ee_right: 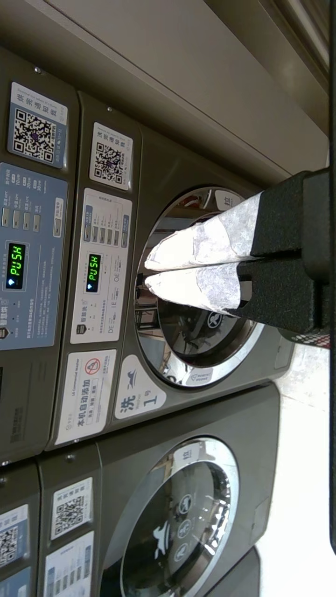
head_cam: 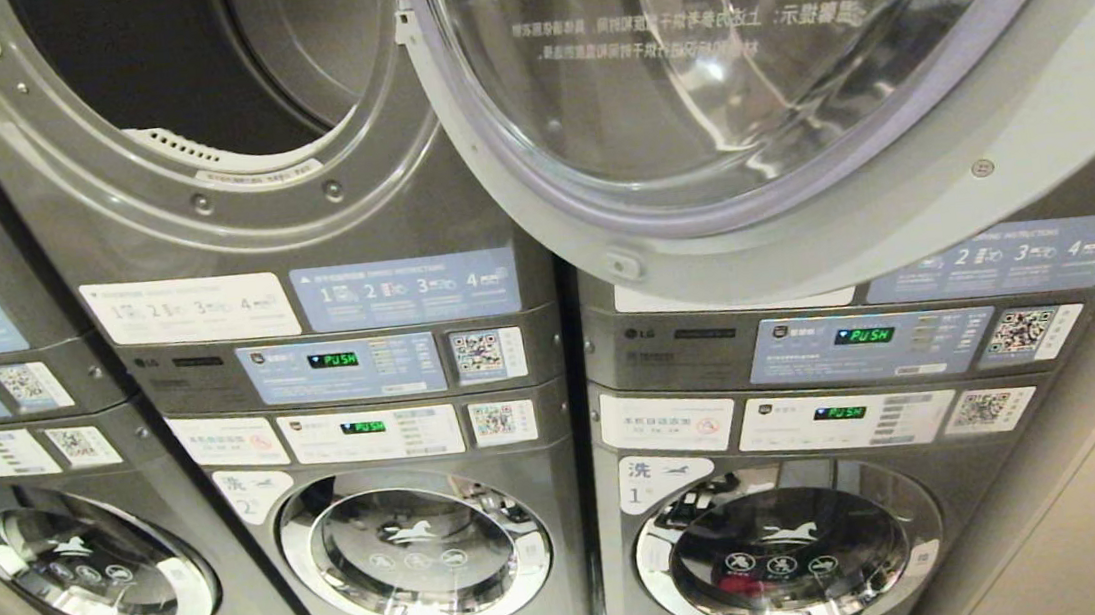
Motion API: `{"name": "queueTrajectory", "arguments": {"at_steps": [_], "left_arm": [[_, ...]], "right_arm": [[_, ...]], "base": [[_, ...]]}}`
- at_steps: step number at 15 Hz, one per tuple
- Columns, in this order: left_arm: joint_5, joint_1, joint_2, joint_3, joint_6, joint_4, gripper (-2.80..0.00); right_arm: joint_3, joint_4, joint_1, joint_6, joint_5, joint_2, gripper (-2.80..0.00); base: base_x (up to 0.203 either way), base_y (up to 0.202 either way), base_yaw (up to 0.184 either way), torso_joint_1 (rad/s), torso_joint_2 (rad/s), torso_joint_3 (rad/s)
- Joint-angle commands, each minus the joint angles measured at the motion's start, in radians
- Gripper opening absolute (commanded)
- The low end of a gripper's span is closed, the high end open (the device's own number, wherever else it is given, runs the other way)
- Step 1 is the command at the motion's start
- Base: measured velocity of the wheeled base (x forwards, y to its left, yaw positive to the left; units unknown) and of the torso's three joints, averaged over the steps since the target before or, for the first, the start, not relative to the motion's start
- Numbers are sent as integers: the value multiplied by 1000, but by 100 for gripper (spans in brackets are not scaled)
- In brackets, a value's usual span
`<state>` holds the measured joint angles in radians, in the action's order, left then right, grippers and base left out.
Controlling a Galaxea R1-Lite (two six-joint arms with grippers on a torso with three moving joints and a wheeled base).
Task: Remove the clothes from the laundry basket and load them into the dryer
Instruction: Take the clothes out of the basket
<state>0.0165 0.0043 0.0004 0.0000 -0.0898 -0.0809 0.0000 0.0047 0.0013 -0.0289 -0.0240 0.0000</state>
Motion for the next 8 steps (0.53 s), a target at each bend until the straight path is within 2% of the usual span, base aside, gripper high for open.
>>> {"name": "queueTrajectory", "arguments": {"at_steps": [1,8], "left_arm": [[0,0,-2,34,-1,0,-280],[-1,0,-2,32,1,0,-280]], "right_arm": [[2,0,0,1,-1,2,-280],[2,0,0,1,-1,2,-280]], "base": [[0,0,0,-49,136,71],[0,0,0,-52,108,59]]}}
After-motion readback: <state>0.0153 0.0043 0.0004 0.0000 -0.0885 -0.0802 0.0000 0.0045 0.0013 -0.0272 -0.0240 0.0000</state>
